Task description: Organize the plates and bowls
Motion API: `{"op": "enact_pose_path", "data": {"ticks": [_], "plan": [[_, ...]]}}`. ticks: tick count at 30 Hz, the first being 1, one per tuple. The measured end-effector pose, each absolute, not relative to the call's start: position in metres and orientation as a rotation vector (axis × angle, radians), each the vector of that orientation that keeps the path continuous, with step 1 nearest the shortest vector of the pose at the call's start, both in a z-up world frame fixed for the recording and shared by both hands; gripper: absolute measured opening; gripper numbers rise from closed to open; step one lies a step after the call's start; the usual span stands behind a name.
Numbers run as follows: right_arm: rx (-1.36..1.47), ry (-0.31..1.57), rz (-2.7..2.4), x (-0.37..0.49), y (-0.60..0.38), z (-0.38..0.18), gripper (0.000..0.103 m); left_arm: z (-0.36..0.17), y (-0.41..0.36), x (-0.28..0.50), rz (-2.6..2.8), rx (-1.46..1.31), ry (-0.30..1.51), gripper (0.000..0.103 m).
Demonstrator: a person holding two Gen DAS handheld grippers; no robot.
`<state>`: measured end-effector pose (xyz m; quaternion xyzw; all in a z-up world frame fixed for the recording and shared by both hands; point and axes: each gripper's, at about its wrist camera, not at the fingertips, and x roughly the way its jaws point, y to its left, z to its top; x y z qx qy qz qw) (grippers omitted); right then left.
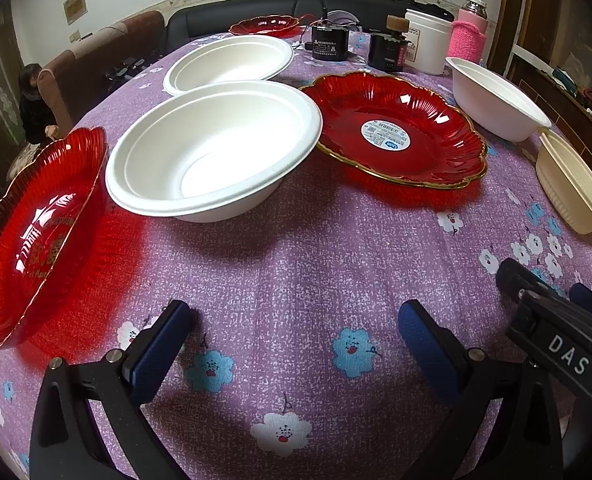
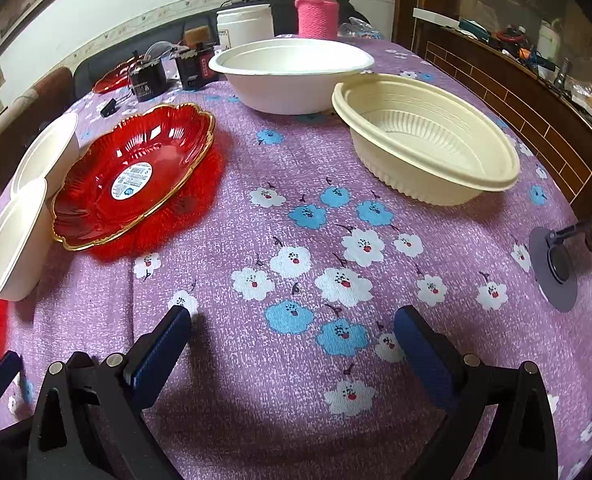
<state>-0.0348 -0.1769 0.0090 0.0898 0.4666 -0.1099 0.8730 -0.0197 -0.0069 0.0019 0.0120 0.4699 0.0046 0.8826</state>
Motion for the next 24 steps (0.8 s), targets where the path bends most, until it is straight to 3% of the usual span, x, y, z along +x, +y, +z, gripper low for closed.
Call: {"op": "enact_pose_path", "data": {"ticks": [14, 24], "plan": [[0.22, 0.95, -0.21, -0.043, -0.179, 0.011, 0.102, 0.005, -0.005, -0.035, -0.065, 0.007, 0.993, 0.103], [0.254, 0.929, -0.19, -0.048, -0.183, 0.013, 0.102, 0.05, 0.007, -0.093, -0.098, -0.014, 0.842, 0.103]]}}
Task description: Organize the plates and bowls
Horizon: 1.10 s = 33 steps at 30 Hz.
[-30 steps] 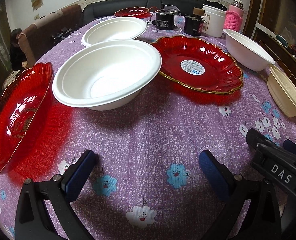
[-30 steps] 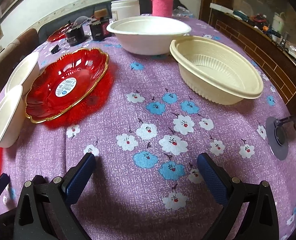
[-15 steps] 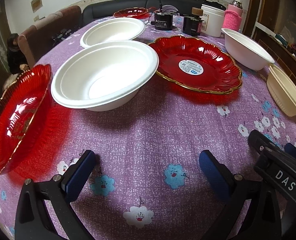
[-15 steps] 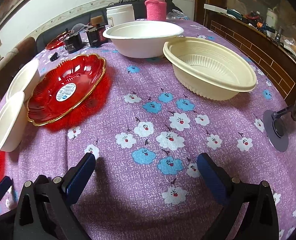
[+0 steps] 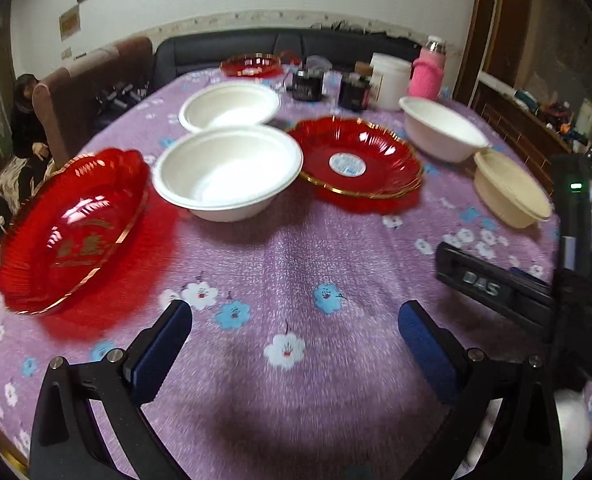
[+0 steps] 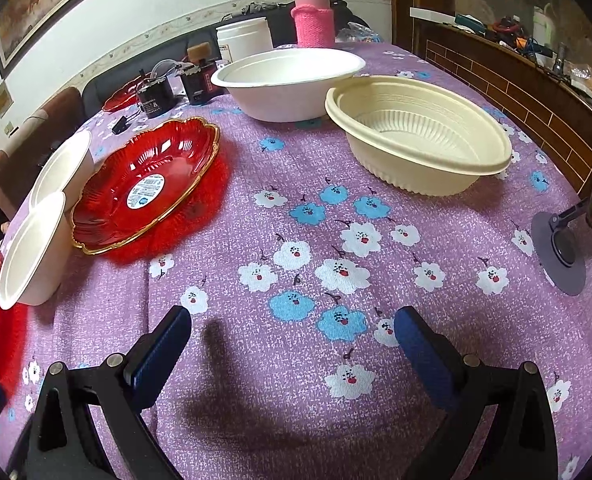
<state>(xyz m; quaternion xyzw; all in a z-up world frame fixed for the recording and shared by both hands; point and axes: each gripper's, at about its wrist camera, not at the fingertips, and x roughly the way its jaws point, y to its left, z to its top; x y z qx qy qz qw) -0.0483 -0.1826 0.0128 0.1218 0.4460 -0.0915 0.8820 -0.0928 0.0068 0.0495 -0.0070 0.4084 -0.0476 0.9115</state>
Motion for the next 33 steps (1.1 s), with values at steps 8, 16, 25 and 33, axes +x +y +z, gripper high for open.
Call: {"op": "enact_pose_path", "data": {"ticks": [8, 16, 25, 33], "plan": [[0.285, 0.907, -0.174, -0.055, -0.185, 0.015, 0.102, 0.101, 0.023, -0.139, -0.055, -0.012, 0.642, 0.103], [0.21, 0.8, -0.227, -0.071, -0.173, 0.031, 0.102, 0.138, 0.047, -0.167, 0.024, -0.04, 0.518, 0.103], [0.038, 0.393, -0.309, -0.15, -0.13, 0.095, 0.102, 0.139, 0.068, -0.17, 0.024, -0.089, 0.512, 0.103], [0.033, 0.438, -0.244, -0.149, -0.12, 0.104, 0.102, 0.133, 0.072, -0.17, 0.015, -0.076, 0.518, 0.103]]}}
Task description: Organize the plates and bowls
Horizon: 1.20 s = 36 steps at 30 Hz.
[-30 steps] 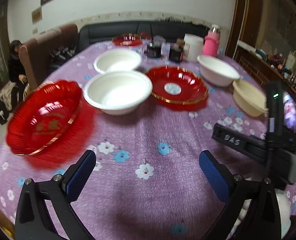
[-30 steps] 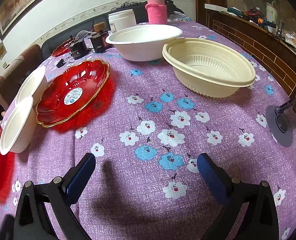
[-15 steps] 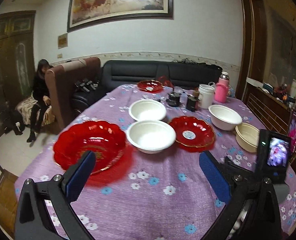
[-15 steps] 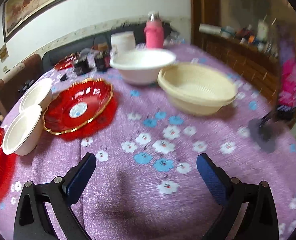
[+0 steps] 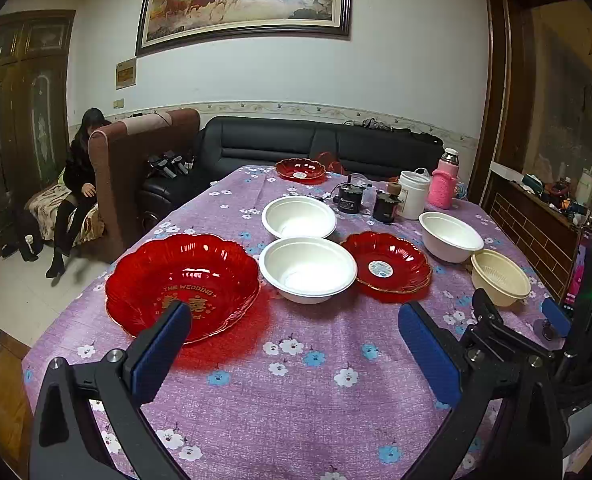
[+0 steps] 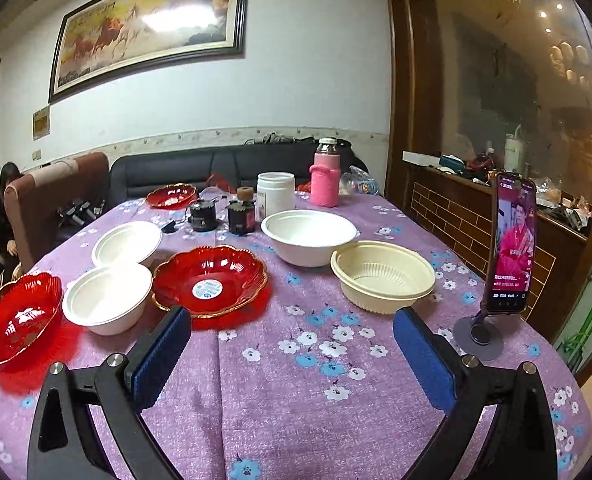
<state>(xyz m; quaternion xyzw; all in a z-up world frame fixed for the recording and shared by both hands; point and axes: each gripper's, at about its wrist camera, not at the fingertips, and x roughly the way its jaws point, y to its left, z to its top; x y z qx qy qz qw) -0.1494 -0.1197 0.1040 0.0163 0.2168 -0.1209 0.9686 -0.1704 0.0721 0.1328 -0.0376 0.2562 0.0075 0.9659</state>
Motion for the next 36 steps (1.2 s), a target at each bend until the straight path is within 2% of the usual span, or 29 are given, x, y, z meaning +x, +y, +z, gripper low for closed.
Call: {"op": "enact_pose_path", "data": {"ticks": [10, 14, 20, 23, 26, 36], "plan": [[0.052, 0.411, -0.159, -0.151, -0.106, 0.108, 0.102, 0.126, 0.077, -0.161, 0.025, -0.068, 0.542, 0.103], [0.079, 0.526, 0.034, -0.132, -0.089, 0.107, 0.102, 0.132, 0.104, -0.154, 0.043, -0.085, 0.54, 0.103], [0.297, 0.762, 0.403, -0.089, -0.057, 0.097, 0.102, 0.133, 0.217, -0.121, 0.133, -0.281, 0.629, 0.103], [0.44, 0.878, 0.508, -0.065, -0.037, 0.079, 0.097, 0.129, 0.26, -0.106, 0.132, -0.362, 0.681, 0.103], [0.519, 0.957, 0.551, -0.046, -0.015, 0.063, 0.083, 0.122, 0.293, -0.087, 0.164, -0.37, 0.72, 0.103], [0.399, 1.055, 0.481, -0.011, 0.057, 0.053, 0.078, 0.063, 0.341, -0.016, 0.103, -0.47, 0.919, 0.103]]}}
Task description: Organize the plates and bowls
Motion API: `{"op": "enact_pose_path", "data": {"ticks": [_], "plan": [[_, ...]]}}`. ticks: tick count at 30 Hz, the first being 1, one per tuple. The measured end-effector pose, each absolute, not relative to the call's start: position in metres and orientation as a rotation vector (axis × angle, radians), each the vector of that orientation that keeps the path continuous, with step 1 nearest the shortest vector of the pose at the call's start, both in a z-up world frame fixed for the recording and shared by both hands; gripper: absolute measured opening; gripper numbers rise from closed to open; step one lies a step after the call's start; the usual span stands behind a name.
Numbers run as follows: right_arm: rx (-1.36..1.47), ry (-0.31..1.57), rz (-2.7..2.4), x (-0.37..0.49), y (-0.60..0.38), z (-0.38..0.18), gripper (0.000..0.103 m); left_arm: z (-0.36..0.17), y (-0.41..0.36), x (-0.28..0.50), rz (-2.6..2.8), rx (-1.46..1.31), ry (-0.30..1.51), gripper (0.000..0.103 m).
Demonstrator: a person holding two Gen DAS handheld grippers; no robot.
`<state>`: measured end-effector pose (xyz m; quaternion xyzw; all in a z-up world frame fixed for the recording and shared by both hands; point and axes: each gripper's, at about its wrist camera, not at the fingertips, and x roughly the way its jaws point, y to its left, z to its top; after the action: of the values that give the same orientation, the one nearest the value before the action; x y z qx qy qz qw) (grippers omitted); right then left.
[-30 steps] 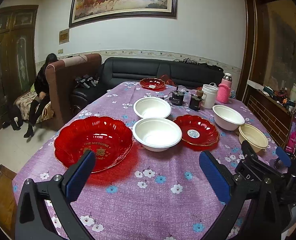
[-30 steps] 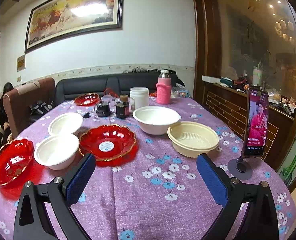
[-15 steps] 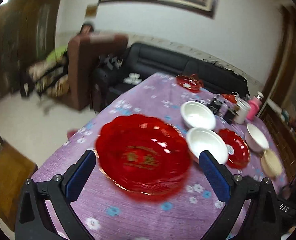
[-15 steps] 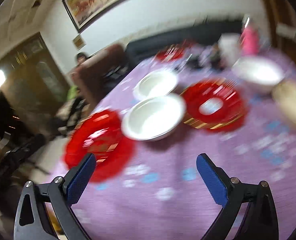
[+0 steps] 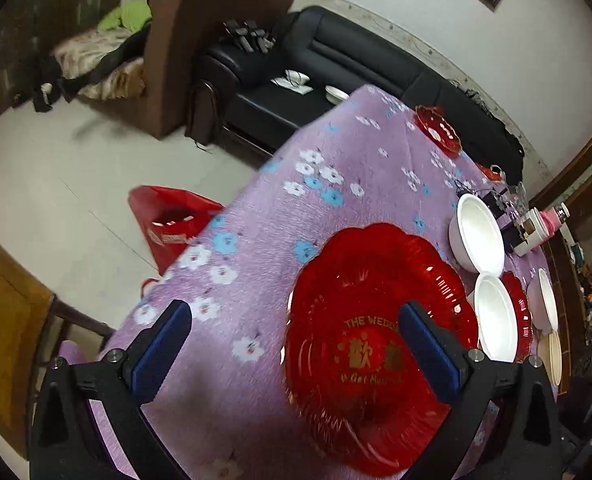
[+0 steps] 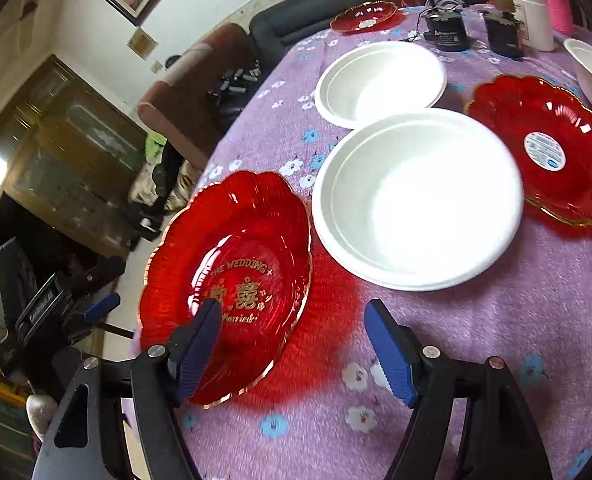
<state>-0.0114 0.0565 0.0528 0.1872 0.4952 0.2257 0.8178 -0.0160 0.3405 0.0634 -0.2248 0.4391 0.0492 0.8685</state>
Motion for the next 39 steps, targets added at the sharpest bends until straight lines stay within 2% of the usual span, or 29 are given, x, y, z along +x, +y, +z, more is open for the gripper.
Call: {"op": "enact_pose_path", "data": {"ticks": [3, 5, 6, 7, 8, 9, 11, 12, 26, 39], "plan": [[0.37, 1.076, 0.455, 0.003, 0.064, 0.043, 0.074, 0.054, 0.332, -0.002, 0.09, -0.435, 0.935, 0.103], [0.366, 1.094, 0.45, 0.006, 0.066, 0.036, 0.068, 0.048, 0.328, 0.008, 0.073, -0.422, 0.953, 0.093], [0.362, 1.105, 0.446, 0.007, 0.068, 0.033, 0.061, 0.045, 0.325, 0.012, 0.064, -0.412, 0.969, 0.078], [0.359, 1.114, 0.443, 0.009, 0.07, 0.03, 0.057, 0.043, 0.324, 0.015, 0.057, -0.407, 0.981, 0.056], [0.356, 1.125, 0.445, 0.01, 0.072, 0.028, 0.047, 0.038, 0.32, 0.019, 0.046, -0.394, 1.008, 0.044], [0.355, 1.134, 0.446, 0.011, 0.073, 0.025, 0.035, 0.035, 0.316, 0.021, 0.06, -0.371, 1.023, 0.038], [0.37, 1.153, 0.46, 0.015, 0.073, 0.018, 0.022, 0.032, 0.312, 0.021, 0.072, -0.336, 1.019, 0.034], [0.375, 1.157, 0.465, 0.016, 0.073, 0.017, 0.021, 0.033, 0.311, 0.02, 0.081, -0.318, 1.012, 0.03], [0.283, 1.025, 0.514, -0.011, 0.067, 0.052, 0.02, 0.088, 0.311, -0.025, 0.07, -0.328, 0.857, 0.028], [0.165, 1.046, 0.457, -0.009, 0.089, 0.019, 0.021, 0.038, 0.306, -0.006, 0.186, -0.29, 0.961, 0.029]]}}
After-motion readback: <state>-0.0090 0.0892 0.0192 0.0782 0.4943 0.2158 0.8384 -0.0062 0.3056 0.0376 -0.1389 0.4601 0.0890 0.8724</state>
